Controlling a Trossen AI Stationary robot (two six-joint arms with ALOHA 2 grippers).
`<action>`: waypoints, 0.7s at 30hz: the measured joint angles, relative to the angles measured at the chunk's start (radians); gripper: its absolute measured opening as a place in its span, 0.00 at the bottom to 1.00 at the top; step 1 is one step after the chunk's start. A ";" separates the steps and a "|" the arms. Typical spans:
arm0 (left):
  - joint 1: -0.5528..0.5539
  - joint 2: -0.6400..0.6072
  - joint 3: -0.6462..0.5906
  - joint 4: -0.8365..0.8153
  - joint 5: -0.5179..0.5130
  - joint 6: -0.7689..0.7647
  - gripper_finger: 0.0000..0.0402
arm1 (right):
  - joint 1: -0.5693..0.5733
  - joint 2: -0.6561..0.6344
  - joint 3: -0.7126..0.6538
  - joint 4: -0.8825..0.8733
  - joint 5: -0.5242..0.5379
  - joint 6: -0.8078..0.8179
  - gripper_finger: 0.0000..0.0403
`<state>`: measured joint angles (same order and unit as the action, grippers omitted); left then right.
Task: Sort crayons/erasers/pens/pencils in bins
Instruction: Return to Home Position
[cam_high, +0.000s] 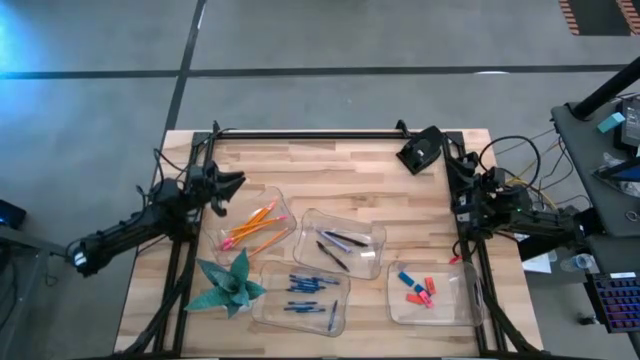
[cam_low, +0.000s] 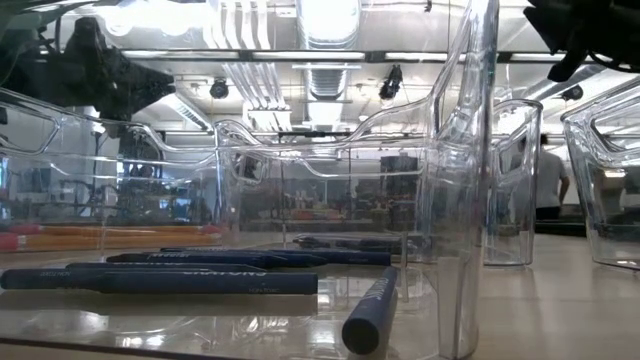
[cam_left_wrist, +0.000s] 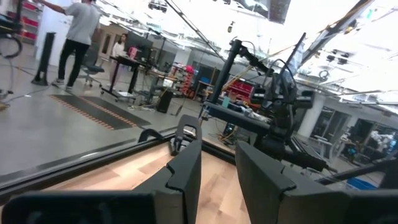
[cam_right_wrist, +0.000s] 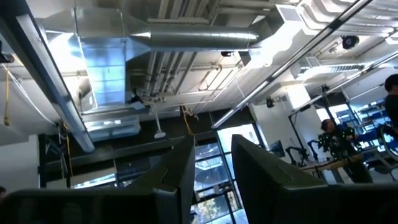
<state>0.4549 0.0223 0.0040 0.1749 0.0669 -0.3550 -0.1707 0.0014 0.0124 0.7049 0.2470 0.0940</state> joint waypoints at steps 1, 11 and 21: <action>0.009 0.000 0.000 0.000 0.000 0.000 0.22 | 0.000 0.000 0.000 0.000 0.000 0.000 0.24; 0.140 0.000 0.000 0.000 0.000 0.000 0.22 | -0.014 0.000 -0.001 0.002 -0.001 0.003 0.24; 0.301 -0.001 0.000 0.000 0.000 0.000 0.22 | -0.219 0.000 -0.002 0.001 -0.001 0.002 0.24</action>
<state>0.7557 0.0216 0.0040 0.1749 0.0669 -0.3550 -0.3896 0.0010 0.0109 0.7059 0.2463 0.0962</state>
